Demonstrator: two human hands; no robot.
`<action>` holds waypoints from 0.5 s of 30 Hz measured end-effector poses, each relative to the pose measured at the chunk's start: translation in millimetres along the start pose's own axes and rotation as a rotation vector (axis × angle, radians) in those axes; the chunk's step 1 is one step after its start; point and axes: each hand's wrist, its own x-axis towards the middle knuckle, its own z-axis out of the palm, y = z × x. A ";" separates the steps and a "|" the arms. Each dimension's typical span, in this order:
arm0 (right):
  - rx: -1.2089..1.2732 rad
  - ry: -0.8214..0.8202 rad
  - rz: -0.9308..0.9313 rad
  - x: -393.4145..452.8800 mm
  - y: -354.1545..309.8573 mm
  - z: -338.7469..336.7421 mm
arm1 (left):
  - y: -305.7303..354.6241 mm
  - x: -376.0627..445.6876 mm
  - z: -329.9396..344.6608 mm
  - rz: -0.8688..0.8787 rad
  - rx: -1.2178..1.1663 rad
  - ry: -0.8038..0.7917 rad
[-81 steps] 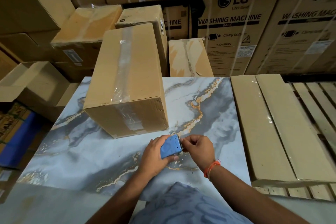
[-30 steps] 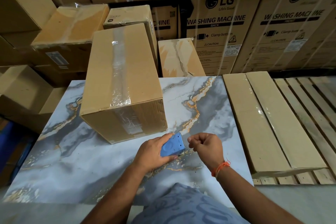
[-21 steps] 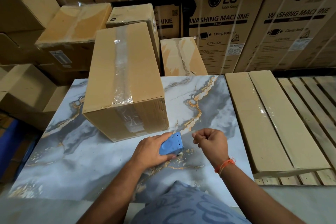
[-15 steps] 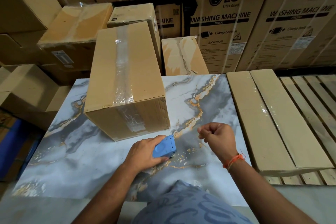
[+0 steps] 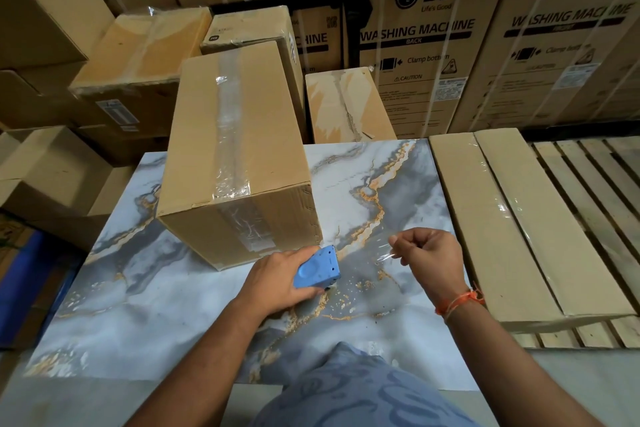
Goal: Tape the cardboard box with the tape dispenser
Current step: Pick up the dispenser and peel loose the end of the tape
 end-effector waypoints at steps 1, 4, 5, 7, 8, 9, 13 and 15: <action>0.000 0.002 -0.001 0.0 0.4 -1.6 | 1.1 2.0 -1.0 0.007 0.015 0.000; 0.008 0.015 0.007 1.4 4.0 -5.5 | 5.4 6.6 -3.0 0.015 0.071 -0.012; 0.009 0.020 0.012 1.5 5.5 -6.6 | 7.4 8.0 -3.7 0.016 0.083 -0.018; 0.014 0.026 0.019 0.8 8.4 -9.2 | 13.4 11.0 -4.0 0.022 0.104 -0.033; 0.020 0.032 0.021 0.3 9.3 -11.5 | 16.3 12.4 -3.4 0.024 0.113 -0.047; 0.026 0.047 0.021 0.2 9.7 -15.2 | 18.5 13.4 -2.9 0.022 0.124 -0.065; 0.058 0.135 0.014 10.3 12.6 -48.0 | 8.8 11.5 0.4 -0.010 0.215 -0.144; 0.061 0.102 0.025 14.3 16.0 -59.6 | 4.7 10.4 -0.3 -0.008 0.247 -0.176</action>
